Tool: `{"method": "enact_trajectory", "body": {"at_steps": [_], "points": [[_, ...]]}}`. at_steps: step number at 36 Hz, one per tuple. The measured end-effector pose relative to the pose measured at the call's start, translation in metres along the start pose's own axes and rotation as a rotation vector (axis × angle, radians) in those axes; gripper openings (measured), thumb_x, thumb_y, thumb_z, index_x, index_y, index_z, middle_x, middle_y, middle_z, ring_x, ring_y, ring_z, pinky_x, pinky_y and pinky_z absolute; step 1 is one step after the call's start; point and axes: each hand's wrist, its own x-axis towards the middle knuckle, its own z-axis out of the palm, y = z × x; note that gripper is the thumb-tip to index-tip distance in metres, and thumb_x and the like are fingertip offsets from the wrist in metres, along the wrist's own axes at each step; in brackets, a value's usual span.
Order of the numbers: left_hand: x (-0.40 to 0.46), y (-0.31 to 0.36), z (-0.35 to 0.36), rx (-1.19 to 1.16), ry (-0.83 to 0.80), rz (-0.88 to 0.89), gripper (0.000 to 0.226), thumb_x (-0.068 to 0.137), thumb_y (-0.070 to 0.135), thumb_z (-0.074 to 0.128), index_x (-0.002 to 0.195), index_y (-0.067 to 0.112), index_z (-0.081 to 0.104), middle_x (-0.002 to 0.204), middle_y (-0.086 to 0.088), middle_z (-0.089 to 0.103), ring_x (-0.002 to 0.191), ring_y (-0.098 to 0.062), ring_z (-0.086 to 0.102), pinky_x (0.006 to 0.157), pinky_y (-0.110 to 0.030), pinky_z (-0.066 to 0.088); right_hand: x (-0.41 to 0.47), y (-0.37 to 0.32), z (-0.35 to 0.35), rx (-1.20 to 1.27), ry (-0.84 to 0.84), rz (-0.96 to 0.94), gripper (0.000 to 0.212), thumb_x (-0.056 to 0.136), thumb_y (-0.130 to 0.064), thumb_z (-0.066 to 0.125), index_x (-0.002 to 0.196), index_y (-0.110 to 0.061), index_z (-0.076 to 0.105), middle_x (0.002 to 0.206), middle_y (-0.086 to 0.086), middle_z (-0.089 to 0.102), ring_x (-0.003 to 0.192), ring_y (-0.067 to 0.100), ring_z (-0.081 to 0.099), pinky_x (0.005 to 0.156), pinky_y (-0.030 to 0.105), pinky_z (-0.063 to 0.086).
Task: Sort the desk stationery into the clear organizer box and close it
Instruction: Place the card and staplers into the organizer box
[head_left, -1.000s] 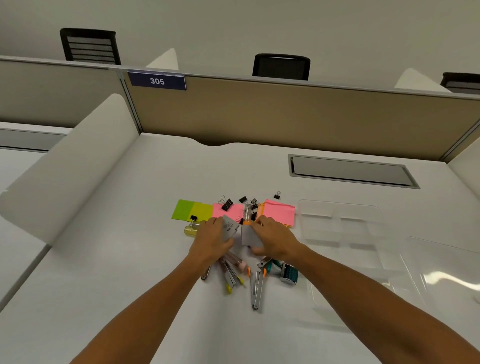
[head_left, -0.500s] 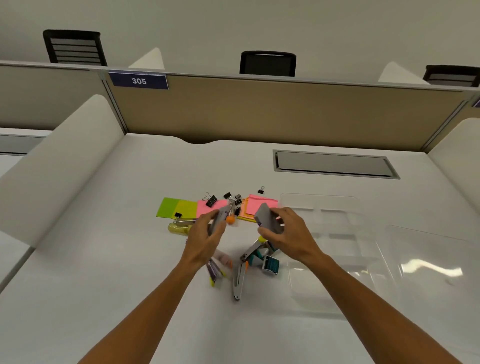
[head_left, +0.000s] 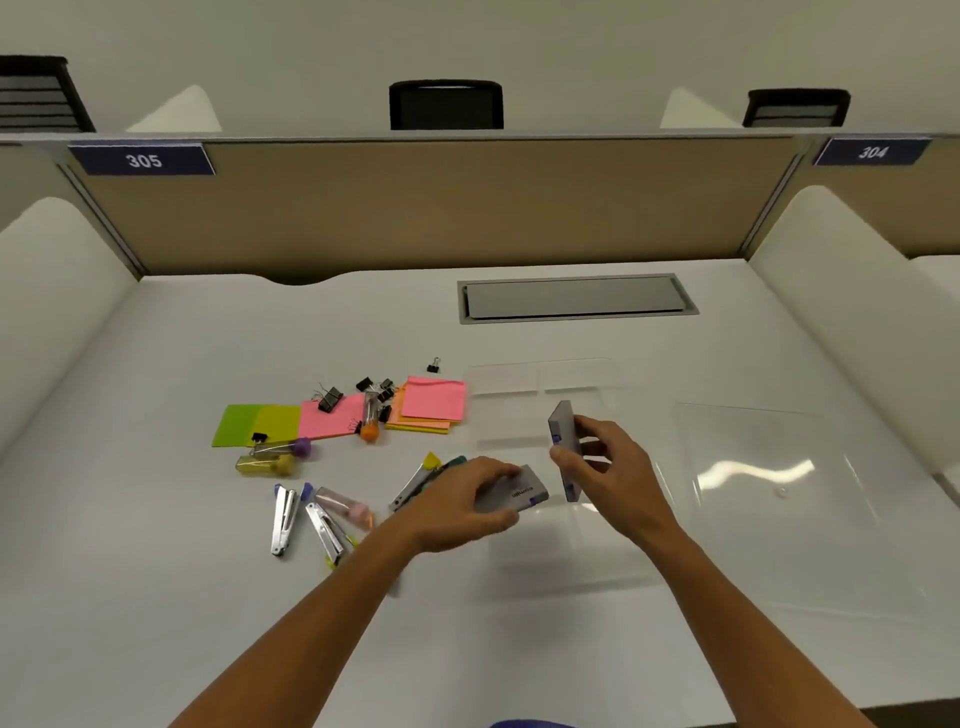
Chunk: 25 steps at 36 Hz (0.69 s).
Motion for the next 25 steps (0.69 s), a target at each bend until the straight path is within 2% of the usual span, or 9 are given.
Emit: {"method": "enact_trajectory", "body": {"at_steps": [5,10,14,21,25], "points": [[0.023,0.012,0.027,0.294,-0.214,0.068,0.060,0.084,0.050,0.063,0.137,0.032,0.042,0.132,0.010,0.048,0.109,-0.004,0.047,0.089,-0.018,0.043,-0.012,0.012,-0.022,0.029,0.015,0.016,0.057,0.073,-0.063,0.069,0.123,-0.040,0.056,0.118,-0.018,0.062,0.102,0.001,0.063,0.076,0.016,0.056],[0.043,0.014,0.044,0.380,-0.322,0.043,0.057,0.087,0.045,0.064,0.137,0.028,0.042,0.136,0.004,0.048,0.111,-0.009,0.047,0.088,-0.019,0.038,-0.022,0.017,-0.036,0.069,0.028,0.036,0.056,0.073,-0.060,0.070,0.123,-0.038,0.057,0.118,-0.017,0.063,0.103,0.004,0.064,0.080,0.020,0.057],[0.049,0.012,0.052,0.348,-0.339,-0.026,0.059,0.087,0.043,0.066,0.139,0.027,0.041,0.137,0.003,0.049,0.115,-0.013,0.049,0.092,-0.020,0.039,-0.030,0.021,-0.044,0.079,0.031,0.042,0.048,0.075,-0.058,0.070,0.119,-0.045,0.056,0.117,-0.017,0.063,0.103,0.004,0.064,0.080,0.020,0.057],[0.052,0.010,0.053,0.301,-0.336,-0.090,0.061,0.086,0.036,0.070,0.139,0.027,0.042,0.138,0.002,0.049,0.109,-0.007,0.046,0.091,-0.018,0.037,-0.037,0.027,-0.046,0.086,0.018,0.066,0.056,0.076,-0.055,0.070,0.125,-0.032,0.060,0.118,-0.015,0.062,0.104,0.007,0.064,0.083,0.024,0.057],[0.052,0.010,0.053,0.302,-0.350,-0.104,0.061,0.086,0.036,0.069,0.140,0.028,0.041,0.139,0.003,0.049,0.109,-0.005,0.044,0.090,-0.017,0.036,-0.040,0.027,-0.046,0.096,0.009,0.078,0.060,0.075,-0.057,0.069,0.127,-0.029,0.059,0.118,-0.015,0.062,0.103,0.006,0.064,0.083,0.023,0.057]]}}
